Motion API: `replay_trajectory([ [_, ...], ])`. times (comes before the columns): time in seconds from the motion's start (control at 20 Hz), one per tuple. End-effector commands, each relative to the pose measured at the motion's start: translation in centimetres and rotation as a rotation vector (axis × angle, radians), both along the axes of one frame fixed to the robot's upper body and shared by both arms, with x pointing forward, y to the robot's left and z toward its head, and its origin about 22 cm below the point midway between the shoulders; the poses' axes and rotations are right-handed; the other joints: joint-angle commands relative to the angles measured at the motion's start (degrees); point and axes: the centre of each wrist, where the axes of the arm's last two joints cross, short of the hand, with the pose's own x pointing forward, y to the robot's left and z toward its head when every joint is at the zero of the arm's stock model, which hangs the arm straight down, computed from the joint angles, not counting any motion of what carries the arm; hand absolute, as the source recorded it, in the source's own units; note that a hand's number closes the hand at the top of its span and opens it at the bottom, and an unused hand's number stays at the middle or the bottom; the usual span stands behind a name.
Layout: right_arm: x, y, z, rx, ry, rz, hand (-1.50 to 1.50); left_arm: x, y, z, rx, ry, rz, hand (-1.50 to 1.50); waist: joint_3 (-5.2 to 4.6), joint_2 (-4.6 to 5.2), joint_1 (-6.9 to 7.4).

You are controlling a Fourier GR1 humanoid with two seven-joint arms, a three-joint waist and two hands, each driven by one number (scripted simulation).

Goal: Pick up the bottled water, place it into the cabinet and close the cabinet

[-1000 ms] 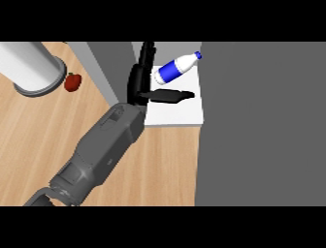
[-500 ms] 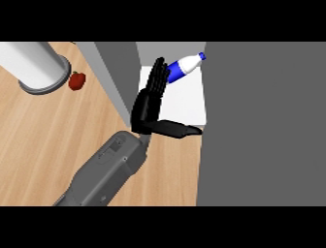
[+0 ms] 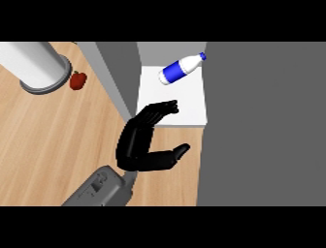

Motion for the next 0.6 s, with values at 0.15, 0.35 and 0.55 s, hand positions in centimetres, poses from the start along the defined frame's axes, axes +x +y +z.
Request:
replay_trajectory([
  [0.15, -0.2, -0.5, 1.7, -0.175, 0.022, 0.209, 1.5, -3.0, 5.5, 1.0, 0.004, 0.033, -0.005, 1.5, -0.01, -0.03, 0.44],
  [0.35, -0.8, 0.6, 3.6, -0.166, -0.017, 0.366, 1.5, -4.7, 7.3, 0.4, -0.004, 0.027, 0.069, -1.5, -0.07, -0.1, -0.37],
  [0.55, -0.8, 0.8, 4.6, -0.186, -0.093, 0.387, 1.5, -7.1, 10.7, 0.7, 0.005, 0.04, 0.1, -1.5, -0.1, -0.41, -0.29],
])
